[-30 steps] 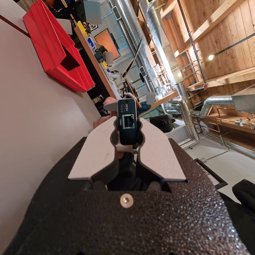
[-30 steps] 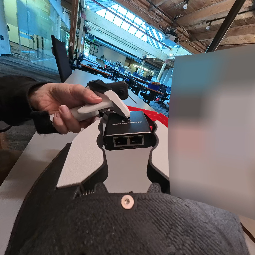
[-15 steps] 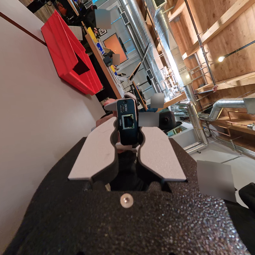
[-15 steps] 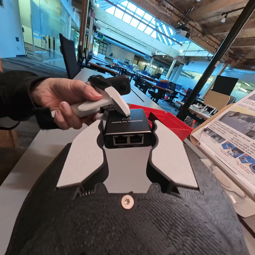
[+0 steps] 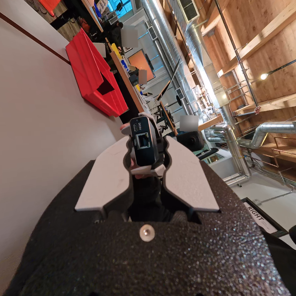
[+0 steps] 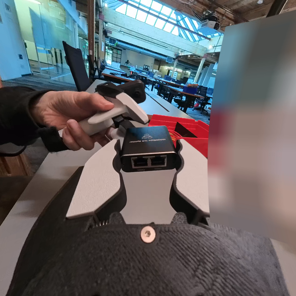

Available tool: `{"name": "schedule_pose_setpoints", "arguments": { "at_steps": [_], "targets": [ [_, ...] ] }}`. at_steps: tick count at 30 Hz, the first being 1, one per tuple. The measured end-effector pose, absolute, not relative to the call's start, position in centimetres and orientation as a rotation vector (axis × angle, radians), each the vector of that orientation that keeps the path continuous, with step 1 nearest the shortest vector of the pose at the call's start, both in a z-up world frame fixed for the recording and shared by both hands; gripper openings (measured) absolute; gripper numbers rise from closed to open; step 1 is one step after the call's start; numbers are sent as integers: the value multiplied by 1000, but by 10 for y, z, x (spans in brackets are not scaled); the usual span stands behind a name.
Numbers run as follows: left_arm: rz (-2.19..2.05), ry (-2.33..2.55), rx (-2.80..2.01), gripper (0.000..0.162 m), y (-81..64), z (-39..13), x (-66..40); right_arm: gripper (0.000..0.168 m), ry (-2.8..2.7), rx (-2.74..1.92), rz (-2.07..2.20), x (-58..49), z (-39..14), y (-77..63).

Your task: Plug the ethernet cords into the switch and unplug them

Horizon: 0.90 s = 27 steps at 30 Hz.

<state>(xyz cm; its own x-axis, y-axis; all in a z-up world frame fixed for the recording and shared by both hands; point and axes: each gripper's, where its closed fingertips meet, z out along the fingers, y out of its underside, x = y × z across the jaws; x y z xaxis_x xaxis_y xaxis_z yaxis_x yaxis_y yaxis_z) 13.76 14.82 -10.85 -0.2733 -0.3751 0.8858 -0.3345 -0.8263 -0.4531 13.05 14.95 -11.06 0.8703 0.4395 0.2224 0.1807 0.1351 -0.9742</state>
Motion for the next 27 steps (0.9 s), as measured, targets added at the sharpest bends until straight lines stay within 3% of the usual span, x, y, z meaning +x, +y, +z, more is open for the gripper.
{"name": "schedule_pose_setpoints", "arguments": {
  "at_steps": [7,11,27],
  "targets": [
    [-2382,983,-1892,50,139,-114,131,67,-504,-1405,262,130,-108,146],
    [-2393,1064,-1867,26,130,-114,130,67,-550,-1420,269,119,-113,145],
    [-2384,1090,-1892,24,126,-116,122,64,-581,-1422,328,111,-114,136]
  ]
}}
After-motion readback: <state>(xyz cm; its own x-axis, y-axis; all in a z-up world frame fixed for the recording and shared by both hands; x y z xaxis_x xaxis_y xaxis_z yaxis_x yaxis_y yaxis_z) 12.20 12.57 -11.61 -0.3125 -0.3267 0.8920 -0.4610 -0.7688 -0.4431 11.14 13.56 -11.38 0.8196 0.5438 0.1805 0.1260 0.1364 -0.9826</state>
